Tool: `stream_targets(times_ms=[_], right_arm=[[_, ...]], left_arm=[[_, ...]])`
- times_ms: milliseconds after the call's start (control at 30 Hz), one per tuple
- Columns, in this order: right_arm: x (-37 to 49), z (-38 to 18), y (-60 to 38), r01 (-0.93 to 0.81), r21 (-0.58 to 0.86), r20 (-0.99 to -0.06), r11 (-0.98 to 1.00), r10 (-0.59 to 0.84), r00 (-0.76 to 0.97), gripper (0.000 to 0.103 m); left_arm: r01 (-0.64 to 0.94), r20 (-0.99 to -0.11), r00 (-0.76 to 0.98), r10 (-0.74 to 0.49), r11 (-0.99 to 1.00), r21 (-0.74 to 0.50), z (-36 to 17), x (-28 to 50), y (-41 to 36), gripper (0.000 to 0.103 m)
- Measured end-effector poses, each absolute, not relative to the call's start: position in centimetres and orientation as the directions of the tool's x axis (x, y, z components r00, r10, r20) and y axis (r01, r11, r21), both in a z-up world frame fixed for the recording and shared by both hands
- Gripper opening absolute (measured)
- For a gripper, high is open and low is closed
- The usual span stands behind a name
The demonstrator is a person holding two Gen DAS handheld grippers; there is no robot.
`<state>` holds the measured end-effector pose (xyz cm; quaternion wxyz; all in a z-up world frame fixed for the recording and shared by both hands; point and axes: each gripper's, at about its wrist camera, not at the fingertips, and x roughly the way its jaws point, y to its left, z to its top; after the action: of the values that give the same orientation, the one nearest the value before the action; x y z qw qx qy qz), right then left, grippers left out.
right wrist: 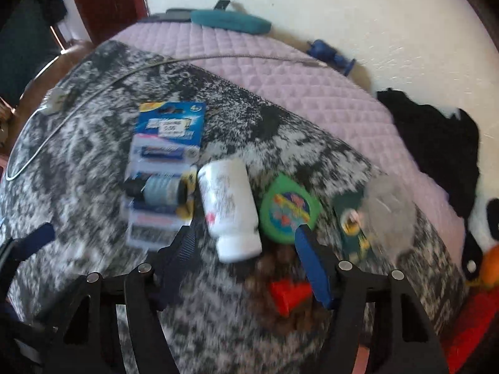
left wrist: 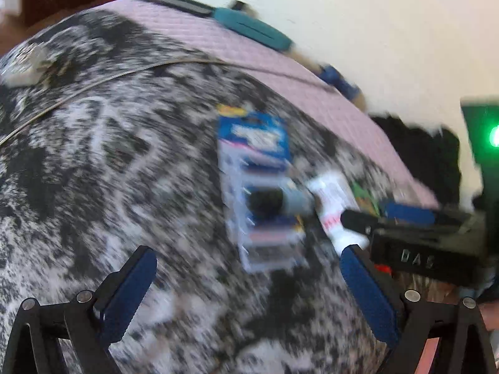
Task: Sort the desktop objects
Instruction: 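Grasp the white pill bottle with the right gripper while the left gripper grasps the dark glass bottle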
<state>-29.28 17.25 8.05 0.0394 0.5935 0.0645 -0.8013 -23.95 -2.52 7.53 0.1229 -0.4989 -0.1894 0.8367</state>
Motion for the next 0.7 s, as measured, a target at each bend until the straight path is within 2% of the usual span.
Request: stream_targets(times_ms=[33, 167, 233, 267, 367, 433, 533, 600, 700], right_arm=[[-30.0, 7.4, 17.3, 0.149, -0.041, -0.96, -0.988, -0.003, -0.282, 0.068], [-30.7, 5.0, 16.6, 0.212, -0.049, -0.97, -0.976, -0.005, -0.245, 0.047], [-30.0, 5.0, 16.7, 0.236, -0.043, -0.969, -0.971, -0.017, -0.247, 0.046], [-29.4, 5.6, 17.3, 0.228, 0.003, -0.97, -0.974, -0.058, -0.235, 0.046], [-27.0, 8.1, 19.1, 0.228, 0.067, -0.955, -0.971, -0.128, -0.267, 0.046], [-24.4, 10.4, 20.4, 0.237, 0.078, -0.94, -0.968, -0.151, -0.307, 0.046], [-20.8, 13.6, 21.7, 0.257, 0.079, -0.916, -0.963, -0.171, -0.363, 0.046], [-18.0, 15.7, 22.9, 0.268, 0.129, -0.893, -0.955, -0.23, -0.387, 0.046], [-15.1, 17.7, 23.5, 0.293, 0.142, -0.868, -0.946, -0.261, -0.422, 0.046]], left_arm=[[-0.002, -0.783, -0.473, 0.405, -0.889, -0.459, 7.3, -24.3, -2.6, 0.098], [0.023, -0.768, -0.472, 0.433, -0.865, -0.501, 6.6, -25.4, -1.9, 0.098], [0.021, -0.767, -0.465, 0.443, -0.86, -0.509, 6.3, -25.9, -1.3, 0.097], [0.024, -0.759, -0.457, 0.464, -0.847, -0.532, 6.2, -26.2, -1.0, 0.096], [0.026, -0.714, -0.441, 0.545, -0.787, -0.617, 6.7, -27.4, -1.0, 0.086], [0.017, -0.673, -0.398, 0.624, -0.728, -0.685, 7.3, -28.6, -0.7, 0.067], [-0.062, -0.792, -0.324, 0.518, -0.847, -0.529, 8.3, -30.7, 2.0, 0.048], [-0.108, -0.867, -0.282, 0.412, -0.911, -0.398, 8.3, -31.7, 3.8, 0.046], [-0.147, -0.908, -0.216, 0.359, -0.931, -0.334, 7.1, -32.0, 6.1, 0.046]])
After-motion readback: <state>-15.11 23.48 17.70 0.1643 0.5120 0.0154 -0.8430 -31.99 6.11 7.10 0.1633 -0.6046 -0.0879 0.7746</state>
